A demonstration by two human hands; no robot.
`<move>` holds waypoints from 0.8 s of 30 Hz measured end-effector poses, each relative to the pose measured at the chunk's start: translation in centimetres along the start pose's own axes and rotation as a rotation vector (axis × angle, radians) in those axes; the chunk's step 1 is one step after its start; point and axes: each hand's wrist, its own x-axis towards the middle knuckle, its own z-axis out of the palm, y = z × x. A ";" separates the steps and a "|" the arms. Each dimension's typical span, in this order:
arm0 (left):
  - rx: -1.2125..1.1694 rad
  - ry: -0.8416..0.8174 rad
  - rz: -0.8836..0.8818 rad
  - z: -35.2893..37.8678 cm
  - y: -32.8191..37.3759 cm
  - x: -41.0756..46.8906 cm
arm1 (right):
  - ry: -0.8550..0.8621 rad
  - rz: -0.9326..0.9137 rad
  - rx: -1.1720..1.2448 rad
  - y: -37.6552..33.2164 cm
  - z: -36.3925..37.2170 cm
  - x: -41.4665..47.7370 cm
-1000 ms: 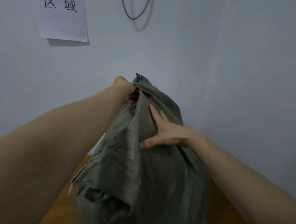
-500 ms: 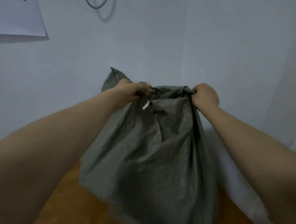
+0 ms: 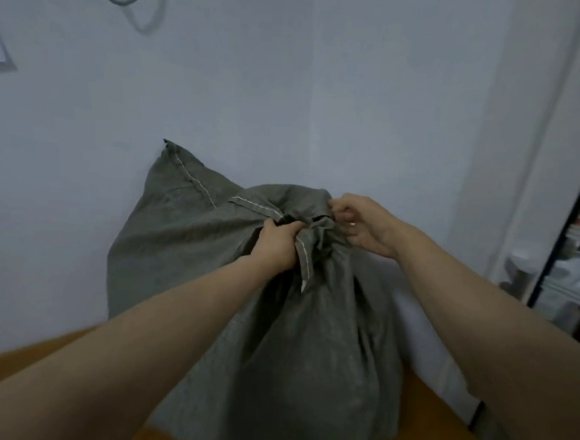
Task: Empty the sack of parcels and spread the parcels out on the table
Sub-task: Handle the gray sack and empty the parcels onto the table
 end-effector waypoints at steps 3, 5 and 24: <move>0.038 0.119 0.048 -1.2 0.8 0.0 | -0.032 -0.074 -0.343 0.8 -0.1 -2.8; 0.008 0.162 0.015 -1.9 1.2 0.0 | 0.004 0.023 -0.708 2.5 1.3 -3.4; 0.013 0.130 -0.347 -6.9 -8.2 -1.8 | 0.337 0.136 -1.067 10.6 4.3 5.9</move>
